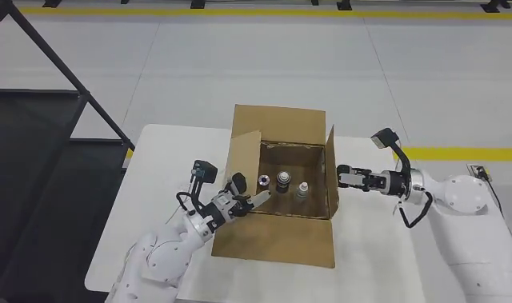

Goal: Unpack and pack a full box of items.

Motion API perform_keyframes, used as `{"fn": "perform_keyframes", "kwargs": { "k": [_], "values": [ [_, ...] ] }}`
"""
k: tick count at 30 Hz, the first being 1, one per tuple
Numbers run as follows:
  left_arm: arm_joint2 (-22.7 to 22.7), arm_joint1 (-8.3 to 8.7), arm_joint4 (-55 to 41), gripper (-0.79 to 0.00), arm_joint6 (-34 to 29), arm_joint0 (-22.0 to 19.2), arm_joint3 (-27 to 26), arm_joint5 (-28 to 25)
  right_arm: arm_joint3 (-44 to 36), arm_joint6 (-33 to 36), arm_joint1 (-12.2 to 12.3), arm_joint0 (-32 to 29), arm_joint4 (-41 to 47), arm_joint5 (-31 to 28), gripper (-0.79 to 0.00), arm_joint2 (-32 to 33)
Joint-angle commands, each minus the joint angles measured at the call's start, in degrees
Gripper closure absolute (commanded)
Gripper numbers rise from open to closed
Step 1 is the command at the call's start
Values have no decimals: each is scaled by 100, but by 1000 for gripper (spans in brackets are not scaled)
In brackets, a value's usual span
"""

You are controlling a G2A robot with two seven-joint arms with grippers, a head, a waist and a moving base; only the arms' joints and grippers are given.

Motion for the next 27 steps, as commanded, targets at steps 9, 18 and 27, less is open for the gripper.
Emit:
{"fn": "perform_keyframes", "kwargs": {
  "k": [9,18,27],
  "values": [
    [241,-15,110,-785,-36,-17,4,114,47,-476,-96,115,-23,272,-785,-555],
    [578,-66,-16,-785,-62,-295,359,277,538,-1099,-257,595,-574,-22,-785,-1333],
    [706,-90,-104,-785,-27,-426,589,429,579,-1777,-335,669,-1367,-178,-785,-1776]
  ]
}}
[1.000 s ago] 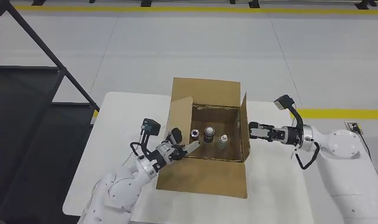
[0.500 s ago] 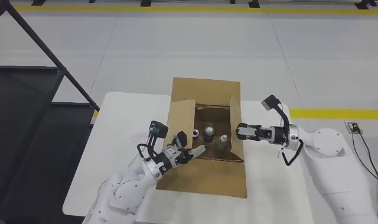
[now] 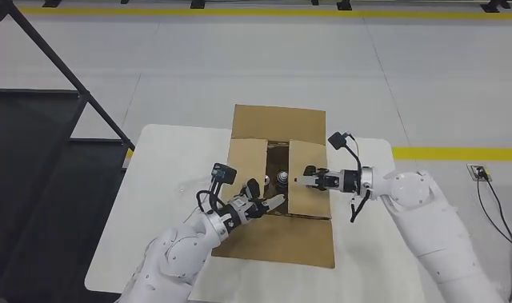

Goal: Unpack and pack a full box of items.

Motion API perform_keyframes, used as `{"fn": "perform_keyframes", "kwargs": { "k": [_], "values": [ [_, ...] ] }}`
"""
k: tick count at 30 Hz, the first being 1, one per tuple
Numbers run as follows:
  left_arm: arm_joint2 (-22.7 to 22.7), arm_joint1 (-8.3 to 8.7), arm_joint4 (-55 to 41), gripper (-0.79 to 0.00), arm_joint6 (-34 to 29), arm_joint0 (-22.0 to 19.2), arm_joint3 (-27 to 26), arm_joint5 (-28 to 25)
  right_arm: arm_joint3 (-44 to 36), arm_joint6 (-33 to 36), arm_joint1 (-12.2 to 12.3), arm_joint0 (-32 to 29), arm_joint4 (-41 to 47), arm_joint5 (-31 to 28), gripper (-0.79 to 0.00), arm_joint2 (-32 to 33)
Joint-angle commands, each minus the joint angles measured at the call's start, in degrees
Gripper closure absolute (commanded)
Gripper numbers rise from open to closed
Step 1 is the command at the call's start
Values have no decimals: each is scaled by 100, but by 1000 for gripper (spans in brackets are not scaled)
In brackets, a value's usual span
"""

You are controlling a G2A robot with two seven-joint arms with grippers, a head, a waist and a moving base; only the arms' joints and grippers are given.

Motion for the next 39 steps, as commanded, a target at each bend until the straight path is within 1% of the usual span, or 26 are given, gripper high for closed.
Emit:
{"fn": "perform_keyframes", "kwargs": {
  "k": [1,4,15,18,22,26,30,35,39],
  "values": [
    [39,-4,13,-785,-33,-31,40,24,3,-104,-11,0,-63,29,-785,-50],
    [93,-11,27,-785,-68,-91,100,41,44,-241,-21,22,-186,114,-785,-109],
    [183,-19,-5,-785,-154,-219,298,52,83,-265,-28,64,-360,227,-785,-255],
    [149,-13,-36,-785,-83,-192,241,15,80,-309,-31,68,-369,255,-785,-273],
    [-1,17,-154,-785,12,-52,-7,-112,73,-357,-26,77,-294,249,-785,-244],
    [-305,76,-284,-785,72,187,-398,-236,33,-457,-16,72,-176,247,-785,-173],
    [-756,158,-464,-785,106,546,-808,-399,-39,-680,-10,53,17,242,-785,-61],
    [-1460,279,-619,-785,87,1164,-1247,-696,-109,-1129,7,-25,272,235,-785,158],
    [-2012,382,-672,-785,-134,1695,-1346,-1056,-123,-1630,4,-53,300,459,-785,278]
  ]
}}
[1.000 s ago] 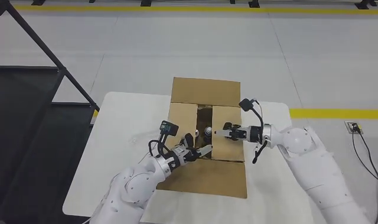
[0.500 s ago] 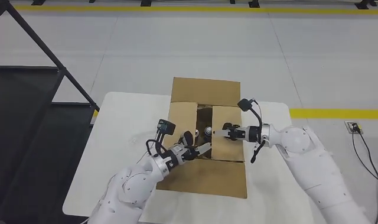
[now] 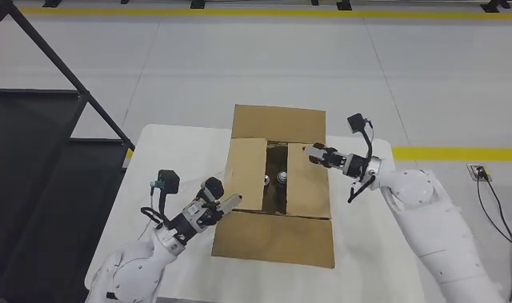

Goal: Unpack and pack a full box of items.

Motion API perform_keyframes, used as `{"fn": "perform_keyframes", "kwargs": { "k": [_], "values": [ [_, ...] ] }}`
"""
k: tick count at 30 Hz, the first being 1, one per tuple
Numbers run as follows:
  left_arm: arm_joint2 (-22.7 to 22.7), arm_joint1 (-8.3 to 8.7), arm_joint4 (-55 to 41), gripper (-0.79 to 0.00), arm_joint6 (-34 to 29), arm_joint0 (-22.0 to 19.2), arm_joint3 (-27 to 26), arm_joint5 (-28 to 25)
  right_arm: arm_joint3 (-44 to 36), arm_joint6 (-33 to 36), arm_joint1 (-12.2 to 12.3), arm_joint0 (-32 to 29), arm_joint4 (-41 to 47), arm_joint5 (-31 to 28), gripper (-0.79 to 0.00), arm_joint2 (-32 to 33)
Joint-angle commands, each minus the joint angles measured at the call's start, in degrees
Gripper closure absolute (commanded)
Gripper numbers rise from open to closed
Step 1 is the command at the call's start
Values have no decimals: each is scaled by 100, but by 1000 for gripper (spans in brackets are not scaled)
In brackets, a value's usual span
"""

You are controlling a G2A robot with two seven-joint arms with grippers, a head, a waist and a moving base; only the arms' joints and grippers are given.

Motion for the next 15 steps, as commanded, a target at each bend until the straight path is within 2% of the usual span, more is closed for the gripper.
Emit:
{"fn": "perform_keyframes", "kwargs": {
  "k": [1,4,8,15],
  "values": [
    [-228,44,-113,-785,-151,267,31,-210,11,-212,-6,6,-16,100,-785,32],
    [-544,128,-481,-785,-664,555,218,-632,92,-784,-21,20,-102,303,-785,108],
    [-777,225,-534,-785,-1322,740,425,-770,261,-1156,-48,88,-69,416,-785,160],
    [-490,340,-581,-785,-2403,677,683,-1205,786,-1910,-159,396,-358,778,-785,-13]
  ]
}}
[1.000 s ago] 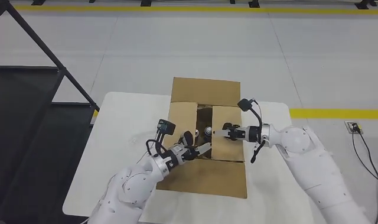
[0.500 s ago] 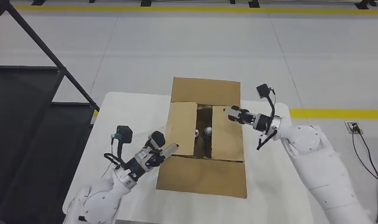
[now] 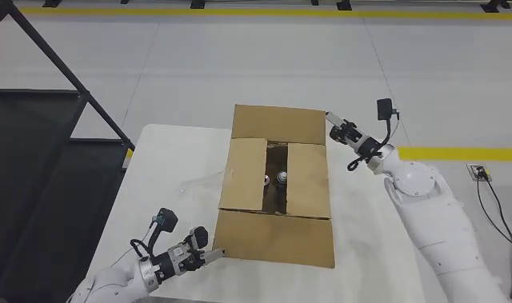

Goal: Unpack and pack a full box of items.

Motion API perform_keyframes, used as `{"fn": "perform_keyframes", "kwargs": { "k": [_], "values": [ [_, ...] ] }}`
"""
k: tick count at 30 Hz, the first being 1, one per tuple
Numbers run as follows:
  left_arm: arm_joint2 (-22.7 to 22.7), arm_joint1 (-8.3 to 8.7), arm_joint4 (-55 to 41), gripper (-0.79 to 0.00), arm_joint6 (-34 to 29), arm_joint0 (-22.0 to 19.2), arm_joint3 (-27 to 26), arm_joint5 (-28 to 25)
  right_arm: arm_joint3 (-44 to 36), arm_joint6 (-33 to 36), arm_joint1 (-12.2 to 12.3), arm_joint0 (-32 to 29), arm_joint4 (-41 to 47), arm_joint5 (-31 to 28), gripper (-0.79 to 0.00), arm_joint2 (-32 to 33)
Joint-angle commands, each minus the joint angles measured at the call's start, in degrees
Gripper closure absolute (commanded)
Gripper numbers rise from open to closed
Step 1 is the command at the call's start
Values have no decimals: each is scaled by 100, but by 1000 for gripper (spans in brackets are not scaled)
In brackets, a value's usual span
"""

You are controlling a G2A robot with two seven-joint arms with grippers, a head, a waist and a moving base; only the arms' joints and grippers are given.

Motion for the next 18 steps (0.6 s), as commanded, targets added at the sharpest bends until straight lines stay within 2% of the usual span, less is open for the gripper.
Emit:
{"fn": "perform_keyframes", "kwargs": {
  "k": [1,7,11,18],
  "values": [
    [111,30,-73,-785,-308,-50,45,-154,150,-204,-40,86,-121,118,-785,-94],
    [420,132,-630,-785,-1111,-230,109,-622,751,-842,-222,400,-428,416,-785,-458],
    [690,208,-783,-785,-1128,-331,13,-606,1141,-1110,-355,582,-535,480,-785,-686],
    [913,313,-1234,-785,-1095,-537,77,-636,1796,-1048,-588,915,-543,431,-785,-1021]
  ]
}}
